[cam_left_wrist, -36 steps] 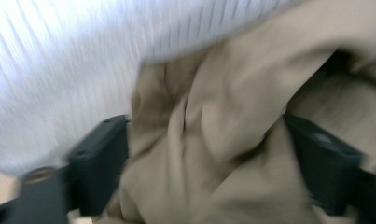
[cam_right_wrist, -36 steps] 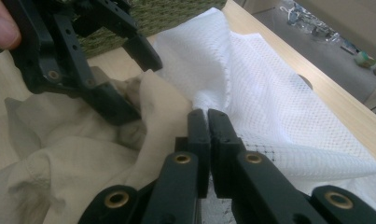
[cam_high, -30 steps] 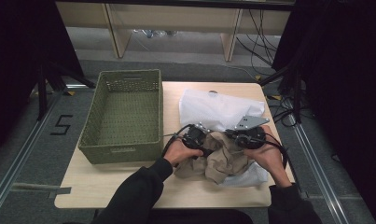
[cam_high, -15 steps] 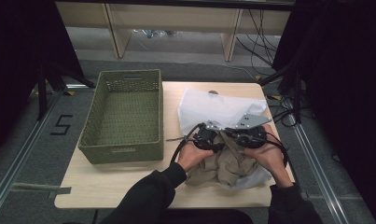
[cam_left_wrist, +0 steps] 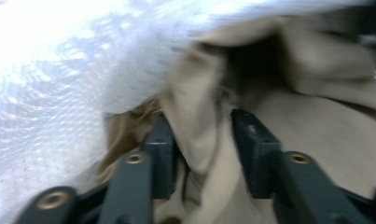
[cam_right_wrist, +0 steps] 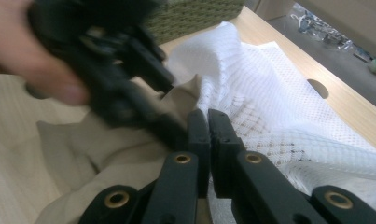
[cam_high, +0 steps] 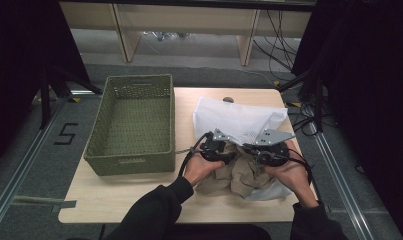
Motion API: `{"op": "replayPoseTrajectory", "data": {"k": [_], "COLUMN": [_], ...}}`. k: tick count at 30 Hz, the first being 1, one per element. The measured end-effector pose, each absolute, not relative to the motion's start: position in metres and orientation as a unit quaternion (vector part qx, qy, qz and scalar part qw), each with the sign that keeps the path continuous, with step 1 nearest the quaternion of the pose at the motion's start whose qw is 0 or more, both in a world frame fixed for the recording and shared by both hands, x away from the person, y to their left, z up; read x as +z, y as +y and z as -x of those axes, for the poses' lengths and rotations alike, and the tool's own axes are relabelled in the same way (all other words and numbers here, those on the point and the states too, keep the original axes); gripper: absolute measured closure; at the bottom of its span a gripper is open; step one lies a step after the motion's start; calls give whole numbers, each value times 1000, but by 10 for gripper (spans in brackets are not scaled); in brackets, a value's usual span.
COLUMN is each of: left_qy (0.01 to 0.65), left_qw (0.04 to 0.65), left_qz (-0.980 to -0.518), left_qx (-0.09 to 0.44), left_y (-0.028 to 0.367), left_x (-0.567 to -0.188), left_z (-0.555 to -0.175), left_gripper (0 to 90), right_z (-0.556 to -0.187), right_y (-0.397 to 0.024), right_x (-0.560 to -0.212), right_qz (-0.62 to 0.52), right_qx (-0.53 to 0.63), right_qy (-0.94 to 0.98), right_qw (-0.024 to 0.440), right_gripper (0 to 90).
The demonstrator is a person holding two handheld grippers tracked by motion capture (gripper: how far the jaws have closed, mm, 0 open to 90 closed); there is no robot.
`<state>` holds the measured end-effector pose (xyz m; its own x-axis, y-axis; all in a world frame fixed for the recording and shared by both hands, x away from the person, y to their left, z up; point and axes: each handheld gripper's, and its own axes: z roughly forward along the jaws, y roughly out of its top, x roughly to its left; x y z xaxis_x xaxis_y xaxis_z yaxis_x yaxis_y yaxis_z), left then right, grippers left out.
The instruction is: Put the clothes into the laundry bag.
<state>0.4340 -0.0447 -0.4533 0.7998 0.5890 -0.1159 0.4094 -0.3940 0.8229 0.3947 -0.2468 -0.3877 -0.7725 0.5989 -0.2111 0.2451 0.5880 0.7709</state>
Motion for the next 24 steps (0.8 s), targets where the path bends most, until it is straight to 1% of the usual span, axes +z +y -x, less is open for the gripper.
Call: {"op": "replayPoseTrajectory", "data": {"k": [1, 2, 3, 4, 5, 6, 8, 9, 10, 11, 12, 13, 15, 17, 18, 19, 20, 21, 22, 23, 24], "left_qy": [295, 276, 270, 253, 227, 215, 212, 229, 229, 247, 247, 275, 284, 298, 298, 304, 304, 292, 292, 293, 299], "left_qw": [478, 483, 486, 487, 469, 456, 448, 435, 435, 428, 428, 434, 429, 440, 440, 442, 442, 444, 444, 450, 453], "left_qz": [-821, -825, -826, -830, -847, -856, -862, -864, -864, -860, -860, -846, -843, -836, -836, -835, -835, -842, -842, -839, -836], "left_qx": [99, 101, 96, 98, 106, 108, 110, 109, 109, 124, 124, 144, 157, 137, 137, 122, 122, 95, 95, 86, 75], "left_y": [-46, -46, -48, -50, -56, -59, -63, -69, -69, -74, -74, -77, -76, -71, -71, -65, -65, -54, -54, -40, -34], "left_x": [-451, -449, -448, -448, -452, -454, -457, -461, -461, -462, -462, -460, -456, -456, -456, -457, -457, -457, -457, -456, -456], "left_z": [-432, -432, -431, -429, -423, -420, -420, -422, -422, -427, -427, -433, -439, -443, -443, -440, -440, -434, -434, -426, -423], "left_gripper": [560, 584, 584, 627, 766, 802, 826, 833, 836, 839, 844, 849, 858, 852, 838, 807, 763, 710, 668, 621, 552], "right_z": [-396, -397, -397, -396, -397, -398, -398, -397, -397, -397, -397, -395, -392, -387, -384, -382, -382, -381, -382, -382, -382], "right_y": [-249, -249, -249, -249, -249, -249, -248, -247, -247, -245, -245, -244, -244, -245, -246, -249, -249, -257, -260, -263, -265], "right_x": [-388, -388, -388, -388, -388, -388, -388, -388, -388, -389, -389, -389, -389, -393, -396, -399, -399, -404, -405, -406, -406], "right_qz": [-247, -249, -249, -251, -254, -251, -249, -252, -252, -239, -239, -245, -242, -241, -242, -244, -244, -256, -258, -263, -269], "right_qx": [382, 385, 385, 383, 382, 385, 383, 381, 381, 378, 378, 378, 376, 371, 366, 364, 364, 364, 366, 367, 367], "right_qy": [860, 858, 858, 858, 857, 858, 859, 860, 860, 864, 864, 864, 865, 869, 871, 872, 872, 870, 868, 867, 865], "right_qw": [232, 232, 232, 231, 233, 231, 231, 229, 229, 230, 230, 226, 226, 223, 221, 220, 220, 212, 214, 212, 212], "right_gripper": [894, 894, 894, 894, 894, 895, 895, 895, 895, 895, 895, 895, 895, 895, 895, 895, 895, 895, 895, 895, 895]}}
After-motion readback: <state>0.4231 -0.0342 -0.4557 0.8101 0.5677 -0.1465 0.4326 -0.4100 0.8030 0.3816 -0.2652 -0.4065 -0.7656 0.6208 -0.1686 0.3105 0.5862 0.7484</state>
